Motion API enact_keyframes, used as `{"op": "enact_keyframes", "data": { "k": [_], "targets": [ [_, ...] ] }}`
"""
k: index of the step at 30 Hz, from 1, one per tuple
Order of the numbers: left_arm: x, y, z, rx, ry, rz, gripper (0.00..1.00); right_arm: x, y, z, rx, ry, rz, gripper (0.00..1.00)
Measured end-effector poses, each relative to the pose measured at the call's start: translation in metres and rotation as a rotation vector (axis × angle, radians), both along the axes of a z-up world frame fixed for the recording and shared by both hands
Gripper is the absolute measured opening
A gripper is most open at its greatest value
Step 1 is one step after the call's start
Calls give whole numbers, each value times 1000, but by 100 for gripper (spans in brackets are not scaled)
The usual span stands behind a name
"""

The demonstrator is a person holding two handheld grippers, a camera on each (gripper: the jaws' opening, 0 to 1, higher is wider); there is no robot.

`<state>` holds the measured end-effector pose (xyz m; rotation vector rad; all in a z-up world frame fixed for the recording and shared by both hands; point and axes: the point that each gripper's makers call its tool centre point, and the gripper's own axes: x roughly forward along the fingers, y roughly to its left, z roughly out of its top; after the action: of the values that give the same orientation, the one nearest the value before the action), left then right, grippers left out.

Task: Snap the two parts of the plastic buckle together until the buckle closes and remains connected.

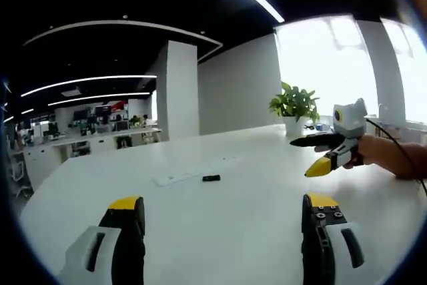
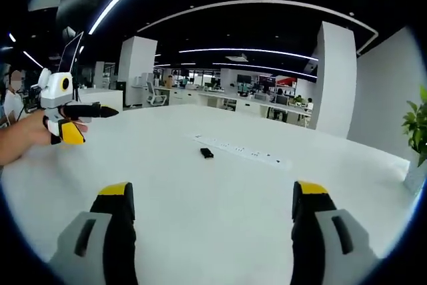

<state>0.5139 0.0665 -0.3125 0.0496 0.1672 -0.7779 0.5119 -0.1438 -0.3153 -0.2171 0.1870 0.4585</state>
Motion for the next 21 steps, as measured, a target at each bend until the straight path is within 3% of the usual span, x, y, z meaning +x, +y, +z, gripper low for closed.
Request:
{"op": "enact_keyframes", "data": {
  "k": [8,14,18,21],
  "targets": [
    [-9,-7,2,-4,12,-20,99,-17,-12,7,7,-16,1,95],
    [-18,1,9,-40,10,0,99,-29,-15,9,30,-11,-1,96],
    [-24,6,7,-55,19,13,99,-43,-13,8,5,-26,0,96],
    [-28,7,0,-26,21,19,99,-52,-14,7,5,-32,1,94]
  ]
}}
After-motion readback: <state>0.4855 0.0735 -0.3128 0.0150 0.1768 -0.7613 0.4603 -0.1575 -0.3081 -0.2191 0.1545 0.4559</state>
